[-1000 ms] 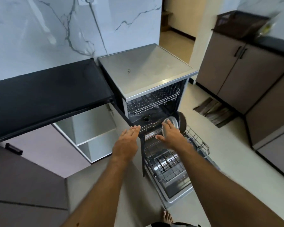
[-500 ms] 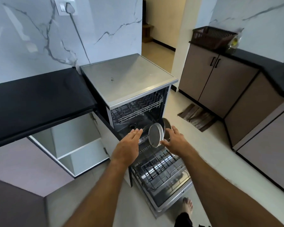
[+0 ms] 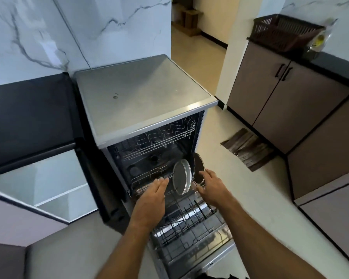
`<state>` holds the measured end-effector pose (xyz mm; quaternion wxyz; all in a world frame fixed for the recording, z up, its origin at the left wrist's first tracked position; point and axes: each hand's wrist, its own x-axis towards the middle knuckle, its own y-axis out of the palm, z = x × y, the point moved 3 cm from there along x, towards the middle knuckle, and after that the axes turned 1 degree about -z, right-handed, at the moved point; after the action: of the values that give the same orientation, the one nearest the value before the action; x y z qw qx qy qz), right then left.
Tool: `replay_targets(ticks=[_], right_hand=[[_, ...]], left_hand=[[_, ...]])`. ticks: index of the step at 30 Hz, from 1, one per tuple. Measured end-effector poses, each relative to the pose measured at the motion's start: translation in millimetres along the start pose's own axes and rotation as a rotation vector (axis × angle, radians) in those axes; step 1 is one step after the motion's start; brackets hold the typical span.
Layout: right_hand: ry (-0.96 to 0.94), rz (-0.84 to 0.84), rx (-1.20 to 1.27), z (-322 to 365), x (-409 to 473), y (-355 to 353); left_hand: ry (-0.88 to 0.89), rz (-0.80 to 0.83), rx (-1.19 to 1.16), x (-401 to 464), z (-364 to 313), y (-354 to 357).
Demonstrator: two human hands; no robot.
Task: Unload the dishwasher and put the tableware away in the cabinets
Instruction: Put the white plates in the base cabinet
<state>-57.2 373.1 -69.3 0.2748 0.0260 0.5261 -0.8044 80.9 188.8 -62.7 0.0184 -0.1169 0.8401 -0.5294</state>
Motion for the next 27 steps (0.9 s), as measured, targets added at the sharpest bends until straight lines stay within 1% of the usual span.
replay_targets(ticks=[6,9,12,14,16,17,20,22,24,25,26,27], right_hand=[[0.044,0.093,0.082,-55.8,76.9,18.5],[0.088,0.131,0.165,-74.4,117.5,35.1],[0.132,0.114,0.272,-93.6,155.1,59.3],[0.201,0.087,0.371,-110.0,180.4,82.5],[0.313,0.099,0.489,-123.0,199.6,105.1],[0.412,0.119,0.617,-130.5,208.6,118.9],[0.757,0.191,1.133,-150.5,224.4,165.9],[0.897,0.262,1.286,-156.9,232.8,192.2],[0.973,0.282,1.352,-161.8,246.8,215.6],[0.989,0.275,1.345,-162.6,255.5,223.9],[0.972,0.258,1.303,-162.9,264.5,230.8],[0.906,0.234,1.18,-166.9,273.7,239.7]], left_hand=[[-0.206,0.087,-0.137,57.5,-3.6,68.7],[-0.27,0.169,-0.169,83.8,2.2,103.8],[-0.346,0.219,-0.207,106.6,16.5,139.8],[-0.42,0.233,-0.227,121.4,27.2,169.0],[-0.505,0.246,-0.229,132.2,38.0,196.9],[-0.537,0.257,-0.225,136.9,43.4,214.5],[-0.589,0.292,-0.257,144.7,49.9,258.9],[-0.635,0.304,-0.286,152.6,54.8,285.1],[-0.663,0.281,-0.229,162.0,60.6,309.1],[-0.661,0.26,-0.213,167.7,63.6,318.5],[-0.658,0.239,-0.213,174.9,65.7,324.4],[-0.657,0.224,-0.222,181.8,71.1,336.1]])
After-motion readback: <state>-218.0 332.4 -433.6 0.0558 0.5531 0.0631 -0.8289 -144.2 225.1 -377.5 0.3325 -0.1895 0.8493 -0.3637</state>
